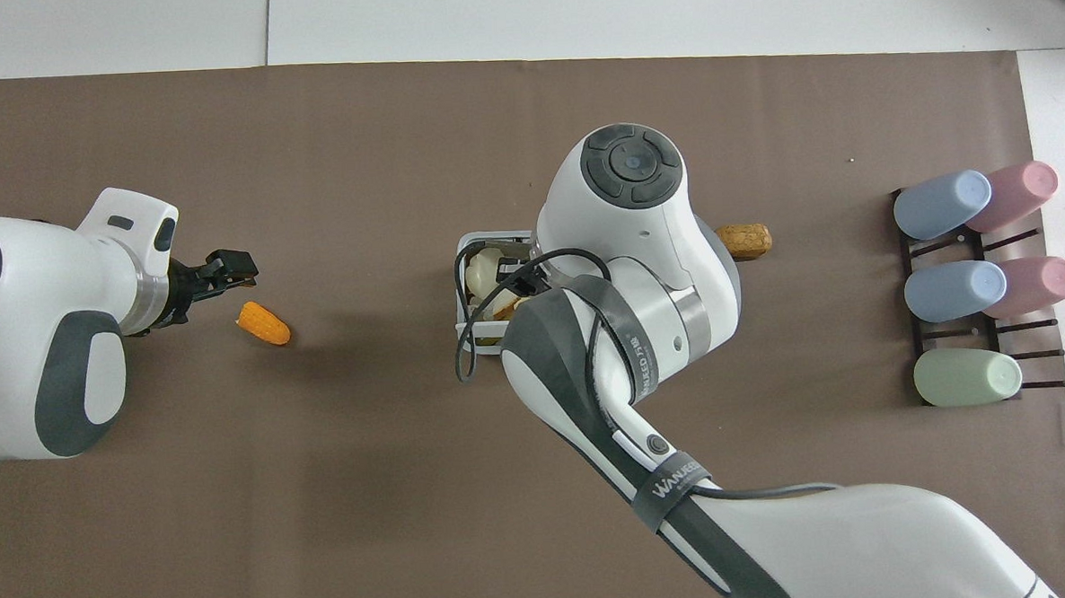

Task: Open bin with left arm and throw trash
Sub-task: 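Carry the wedge over the bin while the left gripper grasps the carrot, then open the right gripper to drop the yellow wedge into the bin, then carry the carrot to the bin while the right gripper grasps the roll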

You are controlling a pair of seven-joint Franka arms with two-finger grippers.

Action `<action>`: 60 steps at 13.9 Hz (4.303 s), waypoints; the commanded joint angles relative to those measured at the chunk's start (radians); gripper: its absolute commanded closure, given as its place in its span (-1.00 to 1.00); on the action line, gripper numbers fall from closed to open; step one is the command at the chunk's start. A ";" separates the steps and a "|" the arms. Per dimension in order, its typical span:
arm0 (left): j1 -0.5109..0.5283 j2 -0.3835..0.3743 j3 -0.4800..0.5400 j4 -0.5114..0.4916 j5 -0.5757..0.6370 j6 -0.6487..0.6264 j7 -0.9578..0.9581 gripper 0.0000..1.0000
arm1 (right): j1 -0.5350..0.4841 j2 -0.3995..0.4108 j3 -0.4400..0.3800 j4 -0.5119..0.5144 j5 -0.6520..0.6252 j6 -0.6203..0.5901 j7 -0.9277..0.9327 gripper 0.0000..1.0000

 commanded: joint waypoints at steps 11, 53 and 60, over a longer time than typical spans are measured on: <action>-0.010 0.111 -0.009 -0.122 -0.005 0.211 -0.164 -1.00 | 0.029 0.025 0.009 0.035 -0.009 0.065 0.099 -0.99; -0.458 0.179 -0.031 0.323 -0.027 0.072 -0.148 -1.00 | -0.402 -0.130 0.000 -0.541 -0.230 0.670 -1.718 -0.20; -0.344 0.047 -0.020 0.326 -0.020 -0.213 0.062 -1.00 | -0.351 -0.208 0.003 -0.366 -0.120 0.325 -1.249 1.00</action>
